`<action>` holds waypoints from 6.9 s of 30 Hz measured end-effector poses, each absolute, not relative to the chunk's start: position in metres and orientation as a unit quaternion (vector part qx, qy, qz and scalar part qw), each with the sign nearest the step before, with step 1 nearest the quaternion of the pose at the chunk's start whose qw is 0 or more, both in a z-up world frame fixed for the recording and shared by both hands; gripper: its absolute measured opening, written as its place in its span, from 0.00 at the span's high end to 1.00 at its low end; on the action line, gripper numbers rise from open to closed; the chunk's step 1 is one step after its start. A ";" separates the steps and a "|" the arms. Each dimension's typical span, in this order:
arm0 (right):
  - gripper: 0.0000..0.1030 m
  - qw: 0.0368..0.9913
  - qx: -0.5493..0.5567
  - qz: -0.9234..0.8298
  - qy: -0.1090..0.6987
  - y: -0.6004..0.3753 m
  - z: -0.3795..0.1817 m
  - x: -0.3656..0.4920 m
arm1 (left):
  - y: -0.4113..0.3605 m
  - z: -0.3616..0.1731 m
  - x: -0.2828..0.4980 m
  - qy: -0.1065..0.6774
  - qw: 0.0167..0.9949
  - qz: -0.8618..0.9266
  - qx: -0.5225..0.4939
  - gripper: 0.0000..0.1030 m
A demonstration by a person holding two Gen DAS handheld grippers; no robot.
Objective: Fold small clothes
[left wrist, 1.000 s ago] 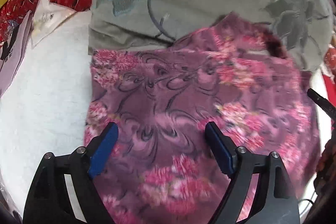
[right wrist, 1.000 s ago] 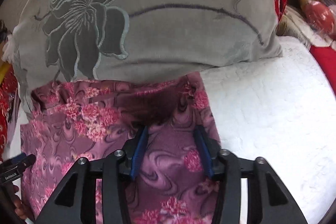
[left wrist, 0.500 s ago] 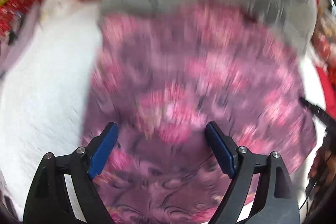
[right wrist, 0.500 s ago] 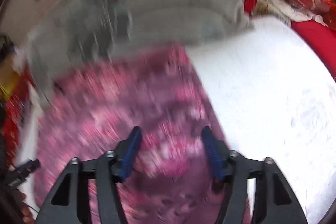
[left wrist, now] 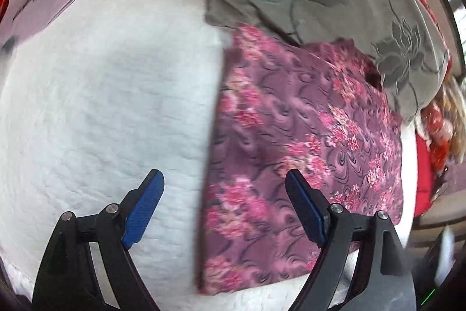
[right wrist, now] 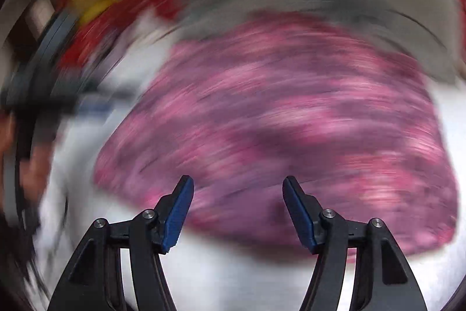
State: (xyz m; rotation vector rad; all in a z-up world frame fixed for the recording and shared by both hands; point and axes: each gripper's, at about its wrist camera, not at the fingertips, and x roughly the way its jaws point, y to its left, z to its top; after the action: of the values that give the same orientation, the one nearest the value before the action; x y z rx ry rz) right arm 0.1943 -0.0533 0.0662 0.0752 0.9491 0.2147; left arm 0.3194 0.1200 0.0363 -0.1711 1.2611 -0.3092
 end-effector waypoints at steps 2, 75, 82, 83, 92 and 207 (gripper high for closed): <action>0.36 0.883 -0.036 0.136 0.447 -0.009 0.061 0.187 | 0.130 0.035 0.309 0.590 0.791 -0.141 -0.082 0.16; 0.95 0.904 0.381 -0.050 0.184 -0.246 0.073 0.080 | -0.229 0.064 0.281 0.631 0.717 -0.295 -0.024 0.87; 0.95 0.849 0.483 -0.081 0.197 -0.281 0.031 0.072 | -0.268 0.043 0.270 0.630 0.725 -0.275 0.033 0.77; 0.94 0.840 0.497 -0.085 0.203 -0.285 0.024 0.072 | -0.269 0.045 0.268 0.627 0.727 -0.279 0.032 0.75; 0.80 0.808 0.523 -0.129 0.237 -0.290 0.006 0.066 | -0.200 0.097 0.285 0.574 0.751 -0.312 -0.096 0.54; 0.34 0.840 0.339 0.011 0.423 -0.382 0.021 0.153 | -0.056 0.006 0.285 0.633 0.675 -0.300 -0.231 0.28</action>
State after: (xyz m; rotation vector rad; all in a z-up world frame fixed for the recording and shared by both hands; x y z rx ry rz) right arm 0.1530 -0.3817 0.0209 0.7167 0.8936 0.0241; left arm 0.2846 -0.0563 0.0057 -0.5194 1.4241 -0.6758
